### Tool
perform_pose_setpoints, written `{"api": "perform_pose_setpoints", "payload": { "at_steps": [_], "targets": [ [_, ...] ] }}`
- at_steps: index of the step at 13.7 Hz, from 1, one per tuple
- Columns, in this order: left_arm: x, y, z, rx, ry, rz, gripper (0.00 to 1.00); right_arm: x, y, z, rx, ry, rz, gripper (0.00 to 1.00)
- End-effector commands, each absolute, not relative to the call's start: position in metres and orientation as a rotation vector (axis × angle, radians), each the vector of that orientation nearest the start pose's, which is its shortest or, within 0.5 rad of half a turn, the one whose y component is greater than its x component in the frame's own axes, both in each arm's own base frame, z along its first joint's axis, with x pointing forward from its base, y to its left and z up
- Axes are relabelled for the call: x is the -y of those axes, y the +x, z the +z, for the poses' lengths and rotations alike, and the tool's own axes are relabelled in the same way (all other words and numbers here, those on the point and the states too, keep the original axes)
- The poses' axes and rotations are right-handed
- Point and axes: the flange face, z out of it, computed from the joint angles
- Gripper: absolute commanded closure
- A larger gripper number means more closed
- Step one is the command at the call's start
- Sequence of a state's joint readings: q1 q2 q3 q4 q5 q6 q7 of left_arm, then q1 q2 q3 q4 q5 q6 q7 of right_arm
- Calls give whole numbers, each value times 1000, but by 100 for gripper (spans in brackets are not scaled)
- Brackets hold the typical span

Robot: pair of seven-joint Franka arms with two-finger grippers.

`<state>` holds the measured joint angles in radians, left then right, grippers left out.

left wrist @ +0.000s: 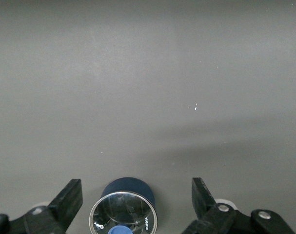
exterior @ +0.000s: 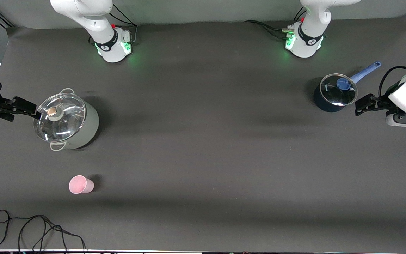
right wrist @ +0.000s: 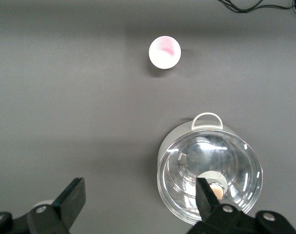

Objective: Transfer pink cup from left to right arm

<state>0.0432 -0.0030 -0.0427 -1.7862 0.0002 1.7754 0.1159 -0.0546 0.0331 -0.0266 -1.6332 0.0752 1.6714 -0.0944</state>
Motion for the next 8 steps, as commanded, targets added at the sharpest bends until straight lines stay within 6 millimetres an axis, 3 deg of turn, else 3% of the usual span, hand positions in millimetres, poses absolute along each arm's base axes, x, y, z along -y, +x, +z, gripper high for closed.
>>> {"api": "perform_pose_setpoints", "payload": {
  "at_steps": [1,4,8],
  "targets": [
    [-2,549,546,-194,-3146,9,0,35,570,595,-9,-3106,-25,0],
    [-2,549,546,-194,-3146,9,0,26,567,596,-102,-3113,44,0],
    [-2,549,546,-194,-3146,9,0,28,572,602,-99,-3116,25,0]
  ]
}}
